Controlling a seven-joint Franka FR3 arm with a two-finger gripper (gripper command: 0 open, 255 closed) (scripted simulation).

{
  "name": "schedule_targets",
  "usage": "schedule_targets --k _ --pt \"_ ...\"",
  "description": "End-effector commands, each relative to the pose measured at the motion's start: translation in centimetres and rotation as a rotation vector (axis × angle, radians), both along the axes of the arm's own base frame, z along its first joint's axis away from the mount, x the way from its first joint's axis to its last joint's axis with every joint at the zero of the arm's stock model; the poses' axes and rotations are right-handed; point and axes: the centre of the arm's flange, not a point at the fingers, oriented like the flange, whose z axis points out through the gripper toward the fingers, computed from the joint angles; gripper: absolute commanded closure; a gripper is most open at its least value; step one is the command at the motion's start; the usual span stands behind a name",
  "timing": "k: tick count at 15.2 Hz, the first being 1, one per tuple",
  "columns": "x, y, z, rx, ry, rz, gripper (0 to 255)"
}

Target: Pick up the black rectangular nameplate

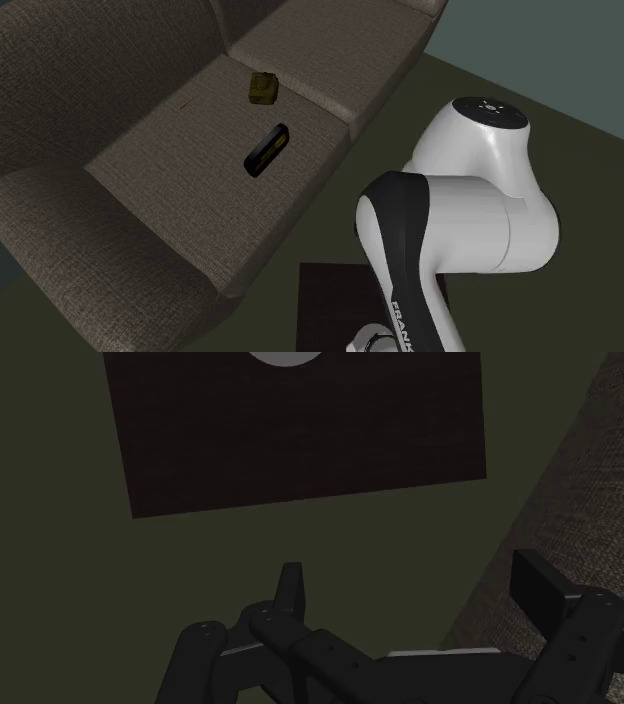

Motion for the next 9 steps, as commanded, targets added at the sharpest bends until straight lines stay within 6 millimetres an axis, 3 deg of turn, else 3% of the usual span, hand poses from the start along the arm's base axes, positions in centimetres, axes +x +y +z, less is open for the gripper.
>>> schedule_targets --k 1,9 --pt "0.0 0.0 0.0 0.0 0.0 0.0 0" --pt "4.0 9.1 -1.3 -0.011 -0.027 -0.15 0"
